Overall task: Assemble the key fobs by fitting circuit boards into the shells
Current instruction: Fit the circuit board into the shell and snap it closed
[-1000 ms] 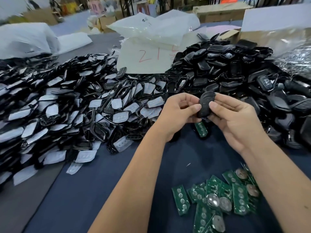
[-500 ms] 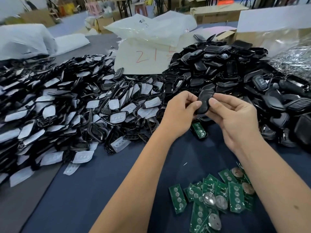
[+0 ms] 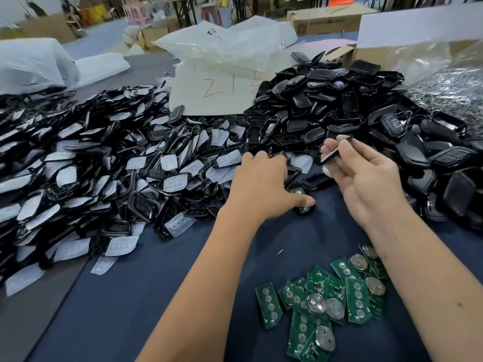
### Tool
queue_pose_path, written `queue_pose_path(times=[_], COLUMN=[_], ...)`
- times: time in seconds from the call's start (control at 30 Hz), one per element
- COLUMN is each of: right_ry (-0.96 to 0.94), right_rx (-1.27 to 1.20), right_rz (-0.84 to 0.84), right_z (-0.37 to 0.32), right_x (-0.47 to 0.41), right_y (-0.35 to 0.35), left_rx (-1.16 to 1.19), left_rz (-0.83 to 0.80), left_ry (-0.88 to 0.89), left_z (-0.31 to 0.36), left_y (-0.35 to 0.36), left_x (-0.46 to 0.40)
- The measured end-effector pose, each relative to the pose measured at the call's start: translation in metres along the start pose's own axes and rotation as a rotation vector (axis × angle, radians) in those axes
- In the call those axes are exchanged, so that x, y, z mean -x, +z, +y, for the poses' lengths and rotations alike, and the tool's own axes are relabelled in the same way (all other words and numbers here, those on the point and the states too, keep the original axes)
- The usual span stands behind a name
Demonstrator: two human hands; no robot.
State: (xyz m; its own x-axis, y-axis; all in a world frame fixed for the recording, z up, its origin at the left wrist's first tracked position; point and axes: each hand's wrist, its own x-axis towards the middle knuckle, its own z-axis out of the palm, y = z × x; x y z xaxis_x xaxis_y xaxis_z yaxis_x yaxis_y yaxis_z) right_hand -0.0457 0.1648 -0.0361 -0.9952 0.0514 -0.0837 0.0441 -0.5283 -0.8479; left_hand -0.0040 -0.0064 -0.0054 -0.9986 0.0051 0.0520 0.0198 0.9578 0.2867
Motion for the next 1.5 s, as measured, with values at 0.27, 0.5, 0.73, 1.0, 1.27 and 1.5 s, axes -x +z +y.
queue_pose_path(times=[0.27,0.5,0.73,1.0,1.27,1.5], right_ry=[0.069,0.089,0.108,0.151,0.142,0.139], right_rx=[-0.068,-0.066,-0.002,0.078,0.062,0.085], right_rz=[-0.224,-0.257,-0.374,-0.456,-0.42,-0.404], right_z=[-0.004,-0.001,0.001,0.002,0.002,0.001], right_x=[-0.003,-0.005,-0.003,0.005,0.004,0.006], right_y=[-0.008,-0.011,-0.008,-0.002,-0.001,0.0], left_rx=[0.372,0.482,1.297,1.303,1.297,1.299], left_rz=[-0.108,-0.052,0.072,-0.094,-0.113,-0.099], left_ry=[-0.043,-0.09,-0.272,-0.289,-0.286,-0.295], left_z=[-0.002,-0.008,-0.023,-0.028,-0.026,-0.026], left_y=[0.004,0.006,-0.01,-0.011,-0.007,-0.006], left_x=[-0.005,-0.008,-0.011,-0.006,-0.007,-0.007])
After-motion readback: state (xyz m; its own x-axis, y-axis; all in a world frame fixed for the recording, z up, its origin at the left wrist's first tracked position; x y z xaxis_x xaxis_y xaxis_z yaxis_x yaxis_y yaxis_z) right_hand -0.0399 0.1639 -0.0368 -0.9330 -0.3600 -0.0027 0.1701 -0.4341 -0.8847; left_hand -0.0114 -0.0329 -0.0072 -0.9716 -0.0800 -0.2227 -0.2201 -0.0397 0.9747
